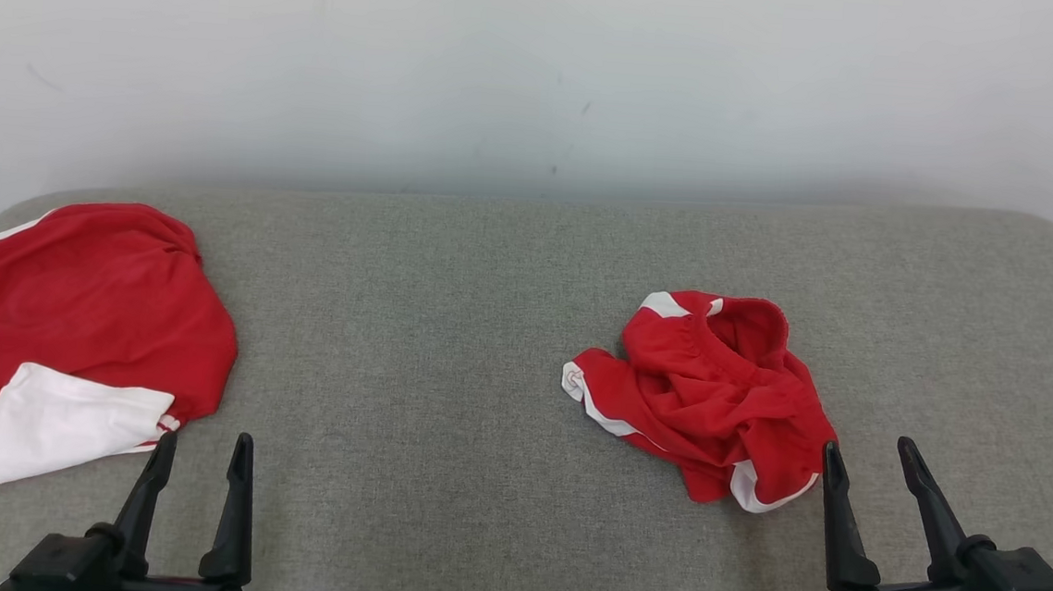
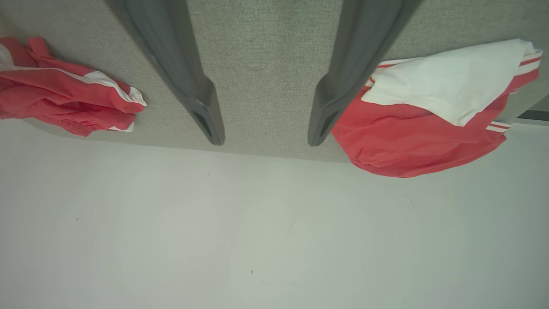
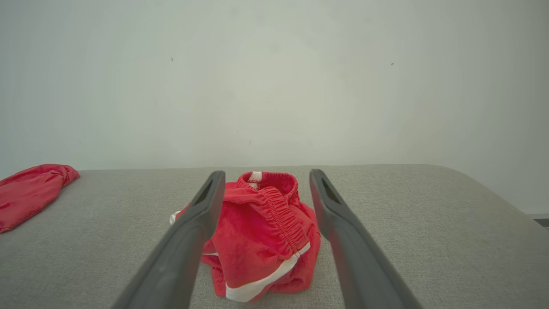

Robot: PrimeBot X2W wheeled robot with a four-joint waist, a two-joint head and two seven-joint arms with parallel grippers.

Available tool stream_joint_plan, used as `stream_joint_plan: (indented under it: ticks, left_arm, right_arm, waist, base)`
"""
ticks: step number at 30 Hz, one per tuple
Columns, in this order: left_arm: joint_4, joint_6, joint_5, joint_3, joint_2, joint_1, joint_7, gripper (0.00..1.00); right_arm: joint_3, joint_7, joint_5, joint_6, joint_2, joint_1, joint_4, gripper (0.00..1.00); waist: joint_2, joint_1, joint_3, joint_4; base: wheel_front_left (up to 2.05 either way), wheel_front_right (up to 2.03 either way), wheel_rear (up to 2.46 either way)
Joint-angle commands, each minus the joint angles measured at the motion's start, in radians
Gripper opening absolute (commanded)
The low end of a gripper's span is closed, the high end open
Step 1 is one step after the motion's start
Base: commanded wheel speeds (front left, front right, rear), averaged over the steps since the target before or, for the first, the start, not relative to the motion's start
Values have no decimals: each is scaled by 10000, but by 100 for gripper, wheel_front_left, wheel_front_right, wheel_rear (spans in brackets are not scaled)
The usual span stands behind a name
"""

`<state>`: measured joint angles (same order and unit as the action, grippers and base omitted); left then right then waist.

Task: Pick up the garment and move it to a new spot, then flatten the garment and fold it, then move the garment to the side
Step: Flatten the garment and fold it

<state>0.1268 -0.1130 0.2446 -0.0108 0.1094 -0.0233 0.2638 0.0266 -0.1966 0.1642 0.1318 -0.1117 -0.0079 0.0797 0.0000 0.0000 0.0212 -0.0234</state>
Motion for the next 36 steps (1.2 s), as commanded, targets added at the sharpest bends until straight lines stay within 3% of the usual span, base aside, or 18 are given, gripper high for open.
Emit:
stream_joint_plan:
  ticks: [1,22,36]
  left_arm:
    - [24,-12,-70,-35,-18,48,13,100]
    - [305,-110,-295,-50,-143,-216,13,100]
    - [2143,-157,80,2074,260,-3923,-144,100]
  right_arm:
    - [4,23,-63,-22,-13,103,-16,100]
    - [35,12,-3,-22,-40,66,2,100]
    - [79,-180,71,-22,-4,-487,105,100]
  waist:
    - [0,0,-8,-11]
    - [0,0,70,-68]
    - [0,0,1085,-580]
  base:
    - [0,0,0]
    - [0,0,0]
    - [0,0,0]
